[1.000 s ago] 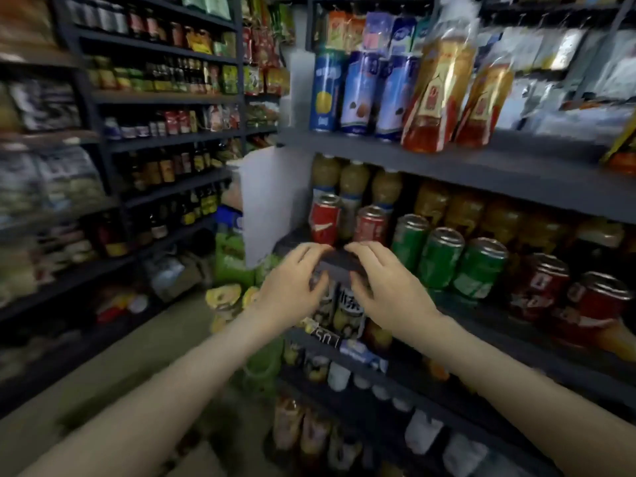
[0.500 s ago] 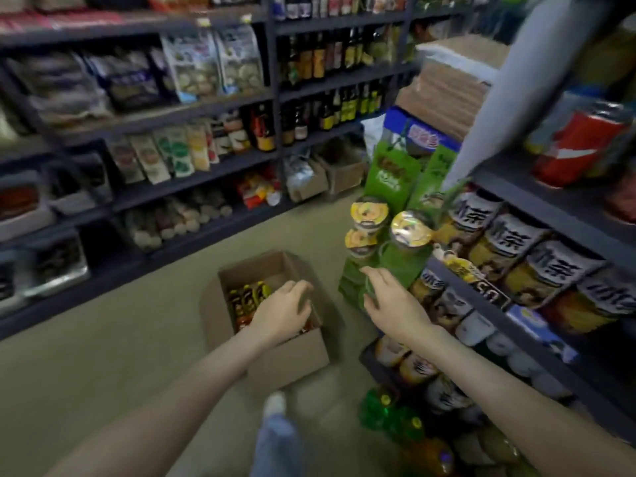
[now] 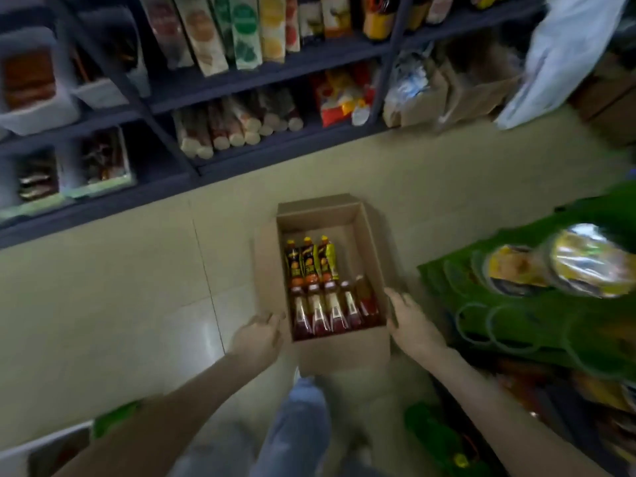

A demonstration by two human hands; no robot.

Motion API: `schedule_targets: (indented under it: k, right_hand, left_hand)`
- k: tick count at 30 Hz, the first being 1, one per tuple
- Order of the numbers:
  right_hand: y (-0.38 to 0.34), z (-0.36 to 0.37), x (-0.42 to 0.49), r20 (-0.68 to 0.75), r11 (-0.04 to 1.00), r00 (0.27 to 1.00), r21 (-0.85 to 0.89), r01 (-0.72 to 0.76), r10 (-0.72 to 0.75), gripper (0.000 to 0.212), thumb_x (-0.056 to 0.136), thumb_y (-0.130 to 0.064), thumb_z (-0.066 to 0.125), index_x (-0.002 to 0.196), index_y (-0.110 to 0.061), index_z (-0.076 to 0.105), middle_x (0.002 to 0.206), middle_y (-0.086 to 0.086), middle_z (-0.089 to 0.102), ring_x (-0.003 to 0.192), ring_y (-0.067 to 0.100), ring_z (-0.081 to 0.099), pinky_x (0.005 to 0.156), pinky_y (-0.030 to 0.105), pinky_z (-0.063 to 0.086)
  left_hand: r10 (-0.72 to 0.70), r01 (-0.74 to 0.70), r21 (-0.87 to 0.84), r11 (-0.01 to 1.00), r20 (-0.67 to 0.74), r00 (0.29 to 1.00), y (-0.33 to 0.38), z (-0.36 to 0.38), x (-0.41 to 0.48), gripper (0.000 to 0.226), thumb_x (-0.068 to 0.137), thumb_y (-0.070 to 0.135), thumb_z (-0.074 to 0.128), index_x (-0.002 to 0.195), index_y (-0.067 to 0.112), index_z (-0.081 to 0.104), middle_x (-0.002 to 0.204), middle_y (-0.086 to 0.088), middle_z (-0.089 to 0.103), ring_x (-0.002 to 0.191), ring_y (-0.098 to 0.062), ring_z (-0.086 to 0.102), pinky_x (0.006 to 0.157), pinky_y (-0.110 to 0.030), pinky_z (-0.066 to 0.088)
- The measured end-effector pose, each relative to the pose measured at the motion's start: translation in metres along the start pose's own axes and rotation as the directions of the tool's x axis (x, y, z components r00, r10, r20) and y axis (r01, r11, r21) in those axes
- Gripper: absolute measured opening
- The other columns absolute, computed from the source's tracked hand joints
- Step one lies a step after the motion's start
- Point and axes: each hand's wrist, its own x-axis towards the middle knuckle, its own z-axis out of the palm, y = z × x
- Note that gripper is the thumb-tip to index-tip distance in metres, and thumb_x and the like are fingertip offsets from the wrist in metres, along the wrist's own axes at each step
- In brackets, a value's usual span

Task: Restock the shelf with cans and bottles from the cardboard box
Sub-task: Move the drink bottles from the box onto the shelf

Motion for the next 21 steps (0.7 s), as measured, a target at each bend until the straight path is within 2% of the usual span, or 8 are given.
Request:
schedule_targets:
  k: [3,6,10,12,14,16,19,21]
  right_hand:
    - [0.011,0.052,0.053,0.1,0.997,0.994,0.068,-0.047,0.04,0.066,0.096,-0.017,0.049,0.151,-0.03,0.016,0.146,0.005,0.035,0.127,0.024,0.043,0.104,0.041,0.039]
    - [0.033,0.108,0.105,0.191,0.993,0.978,0.054,-0.101,0.089,0.073,0.095,-0.026,0.049,0.151,-0.04,0.004,0.151,0.0,0.026,0.131,0.026,0.039,0.106,0.048,0.037]
    - [0.06,0.181,0.17,0.283,0.989,0.955,0.087,-0.121,0.092,0.065,0.097,-0.016,0.047,0.148,-0.036,0.01,0.152,0.006,0.026,0.135,0.024,0.036,0.108,0.036,0.028]
    - [0.074,0.215,0.203,0.307,0.992,0.947,0.048,-0.113,0.093,0.07,0.098,-0.016,0.046,0.151,-0.033,0.004,0.153,0.006,0.024,0.132,0.021,0.038,0.104,0.032,0.031]
    - [0.086,0.248,0.238,0.326,0.987,0.94,0.086,-0.137,0.102,0.067,0.1,-0.02,0.044,0.153,-0.032,0.005,0.153,0.008,0.026,0.123,0.018,0.045,0.096,0.029,0.037]
    - [0.096,0.28,0.27,0.35,0.975,0.929,0.131,-0.181,0.125,0.059,0.102,-0.028,0.042,0.153,-0.03,0.012,0.151,0.009,0.031,0.114,0.018,0.05,0.089,0.027,0.038]
    - [0.109,0.323,0.311,0.324,0.97,0.942,0.184,-0.158,0.092,0.067,0.099,-0.036,0.046,0.153,-0.034,0.005,0.156,0.011,0.022,0.131,0.028,0.042,0.096,0.031,0.036]
    - [0.116,0.346,0.329,0.312,0.985,0.95,0.158,-0.064,0.011,0.08,0.096,-0.034,0.054,0.151,-0.041,-0.005,0.16,0.011,0.005,0.138,0.033,0.032,0.104,0.042,0.037]
  left_hand:
    - [-0.066,0.062,0.044,0.997,0.099,0.993,-0.014,0.038,0.053,0.05,0.098,0.021,0.036,0.146,0.02,0.025,0.141,-0.005,0.038,0.122,-0.023,0.046,0.089,-0.034,0.046]
    - [-0.143,0.143,0.009,0.99,0.123,0.982,-0.017,0.082,0.114,0.056,0.097,0.018,0.039,0.149,0.024,0.019,0.147,-0.003,0.028,0.125,-0.021,0.043,0.091,-0.033,0.045]
    - [-0.387,0.395,-0.174,0.902,0.083,0.919,-0.028,0.151,0.184,0.057,0.095,0.022,0.043,0.148,0.024,0.021,0.149,-0.01,0.024,0.126,-0.03,0.041,0.096,-0.043,0.046]
    - [-0.457,0.463,-0.243,0.852,0.086,0.885,-0.035,0.19,0.214,0.057,0.094,0.022,0.045,0.147,0.023,0.024,0.146,-0.013,0.028,0.126,-0.033,0.04,0.097,-0.046,0.045]
    - [-0.422,0.443,-0.261,0.857,0.135,0.896,-0.038,0.229,0.242,0.063,0.094,0.021,0.045,0.15,0.027,0.016,0.148,-0.013,0.025,0.129,-0.035,0.037,0.1,-0.047,0.041]
    - [-0.337,0.378,-0.285,0.881,0.183,0.923,-0.036,0.261,0.269,0.071,0.095,0.02,0.044,0.152,0.032,0.004,0.156,-0.012,0.013,0.137,-0.037,0.028,0.105,-0.048,0.036]
    - [-0.25,0.308,-0.265,0.914,0.231,0.94,-0.034,0.303,0.307,0.077,0.096,0.019,0.043,0.15,0.037,-0.008,0.16,-0.012,-0.004,0.145,-0.039,0.008,0.111,-0.05,0.031]
    - [-0.255,0.318,-0.238,0.917,0.263,0.931,-0.034,0.327,0.326,0.077,0.097,0.024,0.044,0.15,0.035,-0.011,0.159,-0.014,-0.006,0.145,-0.042,-0.002,0.113,-0.052,0.026]
